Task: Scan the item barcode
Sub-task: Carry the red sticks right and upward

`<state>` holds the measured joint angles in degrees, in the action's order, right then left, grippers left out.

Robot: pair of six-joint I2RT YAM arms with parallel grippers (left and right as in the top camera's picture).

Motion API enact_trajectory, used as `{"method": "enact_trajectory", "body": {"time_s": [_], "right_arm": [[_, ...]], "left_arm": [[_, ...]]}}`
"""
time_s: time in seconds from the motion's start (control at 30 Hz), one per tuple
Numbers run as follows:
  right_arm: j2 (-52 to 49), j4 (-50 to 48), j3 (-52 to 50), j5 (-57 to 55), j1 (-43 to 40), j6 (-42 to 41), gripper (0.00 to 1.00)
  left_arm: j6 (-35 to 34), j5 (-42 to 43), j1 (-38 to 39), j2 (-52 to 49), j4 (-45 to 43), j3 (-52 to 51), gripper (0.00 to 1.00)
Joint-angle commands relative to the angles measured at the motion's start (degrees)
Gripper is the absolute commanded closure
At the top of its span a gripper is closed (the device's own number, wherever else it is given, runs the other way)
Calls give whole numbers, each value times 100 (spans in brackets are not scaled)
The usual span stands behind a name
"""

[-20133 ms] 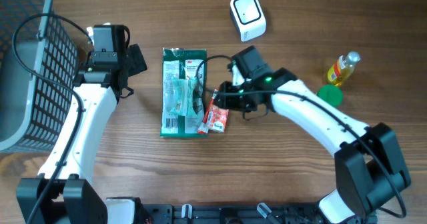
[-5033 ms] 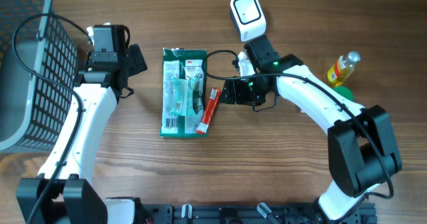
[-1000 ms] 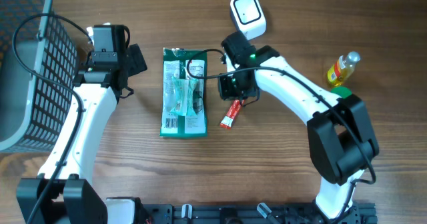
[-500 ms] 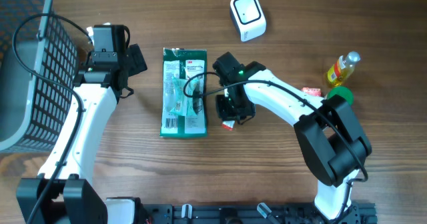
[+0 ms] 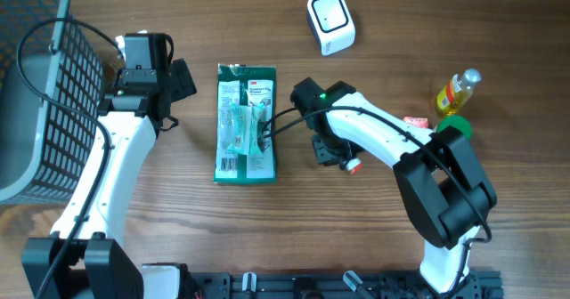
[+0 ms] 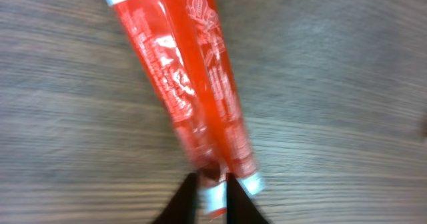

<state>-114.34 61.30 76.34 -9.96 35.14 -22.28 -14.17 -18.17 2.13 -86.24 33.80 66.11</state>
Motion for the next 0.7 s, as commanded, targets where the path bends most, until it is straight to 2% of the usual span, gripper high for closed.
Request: {"method": "enact_trajectory", "body": {"time_s": [0.0, 0.1, 0.27, 0.4, 0.53, 0.67], "right_arm": [[35, 101, 306, 15, -28, 461, 82], [341, 170, 374, 221, -68, 741, 74], [680, 216, 372, 415, -632, 1086, 74], [656, 227, 205, 1751, -1325, 2109, 69], [656, 57, -208, 2020, -1727, 2061, 67], [656, -356, -846, 2114, -1775, 2031, 67]], "left_arm": [[48, -52, -28, 4, -17, 61, 0], [48, -52, -28, 4, -17, 61, 0], [48, -52, -28, 4, -17, 61, 0], [48, -52, -28, 4, -17, 61, 0], [48, -52, -28, 4, -17, 61, 0], [48, -52, -28, 4, -17, 61, 0]]}}
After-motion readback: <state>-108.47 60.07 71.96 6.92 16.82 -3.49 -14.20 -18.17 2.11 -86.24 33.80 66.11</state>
